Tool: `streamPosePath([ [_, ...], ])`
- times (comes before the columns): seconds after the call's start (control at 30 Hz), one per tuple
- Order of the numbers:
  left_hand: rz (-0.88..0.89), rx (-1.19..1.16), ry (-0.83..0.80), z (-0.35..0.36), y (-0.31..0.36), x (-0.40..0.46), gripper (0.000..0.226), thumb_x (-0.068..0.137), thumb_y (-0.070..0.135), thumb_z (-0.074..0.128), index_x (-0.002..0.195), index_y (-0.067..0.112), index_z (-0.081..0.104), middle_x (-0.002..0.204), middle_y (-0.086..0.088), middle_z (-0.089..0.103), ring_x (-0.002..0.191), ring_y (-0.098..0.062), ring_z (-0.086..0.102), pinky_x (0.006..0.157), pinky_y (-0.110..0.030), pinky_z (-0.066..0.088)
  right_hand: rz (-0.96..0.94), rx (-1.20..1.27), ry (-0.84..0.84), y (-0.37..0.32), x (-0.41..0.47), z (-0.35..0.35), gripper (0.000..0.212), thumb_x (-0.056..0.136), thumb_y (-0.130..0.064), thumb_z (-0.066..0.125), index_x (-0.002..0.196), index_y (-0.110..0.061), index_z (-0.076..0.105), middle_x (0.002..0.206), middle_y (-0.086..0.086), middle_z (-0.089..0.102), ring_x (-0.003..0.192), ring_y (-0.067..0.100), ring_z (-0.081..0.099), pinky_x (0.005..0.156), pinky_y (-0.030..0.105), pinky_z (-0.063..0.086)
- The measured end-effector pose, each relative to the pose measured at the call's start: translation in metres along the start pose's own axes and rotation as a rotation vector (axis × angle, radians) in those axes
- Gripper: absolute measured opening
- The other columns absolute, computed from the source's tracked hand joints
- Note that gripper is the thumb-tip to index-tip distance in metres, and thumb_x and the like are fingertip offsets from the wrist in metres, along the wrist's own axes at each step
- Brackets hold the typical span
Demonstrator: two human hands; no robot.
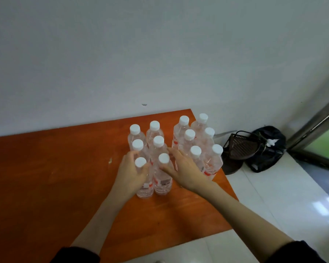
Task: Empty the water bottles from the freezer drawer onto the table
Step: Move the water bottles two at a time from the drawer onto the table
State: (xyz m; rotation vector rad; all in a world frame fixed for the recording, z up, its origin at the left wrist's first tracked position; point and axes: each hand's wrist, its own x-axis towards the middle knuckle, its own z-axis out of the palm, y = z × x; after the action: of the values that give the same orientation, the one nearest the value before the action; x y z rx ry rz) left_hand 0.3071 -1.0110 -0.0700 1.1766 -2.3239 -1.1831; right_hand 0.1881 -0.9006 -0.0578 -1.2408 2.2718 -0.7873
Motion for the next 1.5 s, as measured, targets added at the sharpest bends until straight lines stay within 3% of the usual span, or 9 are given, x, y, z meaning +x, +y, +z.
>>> streamPosePath([
  [0.1, 0.127, 0.105, 0.084, -0.006, 0.024, -0.005, 0.047, 0.087, 0.038, 0.053, 0.128, 0.020, 0.040, 0.133, -0.004, 0.045, 0.121, -0.019, 0.044, 0.100, -0.041, 0.043, -0.023, 0.007, 0.106, -0.009, -0.019, -0.022, 0.055, 0.090, -0.040, 0.052, 0.138, -0.019, 0.035, 0.142, 0.004, 0.044, 0.127, 0.020, 0.046, 0.105, 0.040, 0.042],
  [0.27, 0.527, 0.172, 0.104, -0.008, 0.100, -0.024, 0.045, 0.089, 0.041, 0.046, 0.130, 0.023, 0.039, 0.138, 0.000, 0.041, 0.127, -0.016, 0.037, 0.104, -0.036, 0.035, -0.048, -0.031, 0.392, -0.011, -0.071, -0.099, 0.053, 0.090, -0.041, 0.051, 0.137, -0.021, 0.036, 0.135, 0.001, 0.050, 0.117, 0.014, 0.053, 0.097, 0.038, 0.048],
  [0.4, 0.776, 0.264, 0.033, 0.023, 0.173, -0.050, 0.058, 0.090, 0.047, 0.043, 0.141, 0.028, 0.025, 0.153, 0.003, 0.023, 0.141, -0.017, 0.018, 0.113, -0.037, 0.020, 0.003, -0.250, 0.566, 0.012, -0.142, -0.162, 0.063, 0.090, -0.046, 0.048, 0.144, -0.023, 0.024, 0.147, 0.000, 0.037, 0.132, 0.016, 0.037, 0.108, 0.032, 0.032],
  [0.53, 1.038, 0.408, -0.018, 0.080, 0.239, -0.098, 0.071, 0.085, 0.061, 0.027, 0.146, 0.028, 0.010, 0.157, 0.002, 0.006, 0.145, -0.019, -0.002, 0.117, -0.043, 0.003, 0.172, -0.513, 0.684, 0.047, -0.242, -0.205, 0.073, 0.089, -0.053, 0.042, 0.148, -0.026, 0.007, 0.158, -0.001, 0.011, 0.145, 0.019, 0.009, 0.118, 0.047, 0.013],
  [0.73, 1.248, 0.535, -0.188, 0.194, 0.300, -0.209, 0.083, 0.075, 0.067, 0.004, 0.147, 0.026, -0.002, 0.158, 0.001, -0.004, 0.144, -0.023, -0.010, 0.116, -0.050, -0.002, 0.556, -0.690, 0.707, 0.116, -0.414, -0.228, 0.079, 0.088, -0.060, 0.037, 0.147, -0.032, -0.007, 0.158, -0.003, -0.013, 0.145, 0.022, -0.013, 0.115, 0.053, -0.005],
  [1.1, 1.648, 0.345, -0.516, 0.359, 0.387, -0.436, 0.083, 0.073, 0.066, 0.002, 0.146, 0.028, -0.002, 0.157, 0.003, -0.006, 0.144, -0.024, -0.010, 0.116, -0.049, -0.002, 1.115, -0.669, 0.835, 0.188, -0.693, -0.222, 0.080, 0.087, -0.062, 0.035, 0.146, -0.031, -0.009, 0.157, 0.000, -0.016, 0.144, 0.023, -0.016, 0.112, 0.055, -0.009],
  [1.37, 1.811, 0.271, -0.726, 0.487, 0.431, -0.572, 0.077, 0.075, 0.067, -0.003, 0.144, 0.033, -0.012, 0.156, 0.004, -0.015, 0.142, -0.019, -0.019, 0.114, -0.042, -0.012, 1.451, -0.593, 0.838, 0.253, -0.833, -0.232, 0.078, 0.089, -0.063, 0.029, 0.146, -0.030, -0.011, 0.157, -0.003, -0.016, 0.144, 0.020, -0.017, 0.114, 0.055, -0.008],
  [1.5, 1.851, 0.243, -0.847, 0.550, 0.459, -0.625, 0.066, 0.091, 0.059, 0.019, 0.145, 0.033, -0.009, 0.156, 0.006, -0.015, 0.142, -0.018, -0.018, 0.113, -0.042, -0.011, 1.559, -0.517, 0.866, 0.289, -0.889, -0.246, 0.077, 0.089, -0.061, 0.032, 0.147, -0.030, -0.008, 0.158, -0.003, -0.011, 0.145, 0.019, -0.013, 0.115, 0.054, -0.007],
])
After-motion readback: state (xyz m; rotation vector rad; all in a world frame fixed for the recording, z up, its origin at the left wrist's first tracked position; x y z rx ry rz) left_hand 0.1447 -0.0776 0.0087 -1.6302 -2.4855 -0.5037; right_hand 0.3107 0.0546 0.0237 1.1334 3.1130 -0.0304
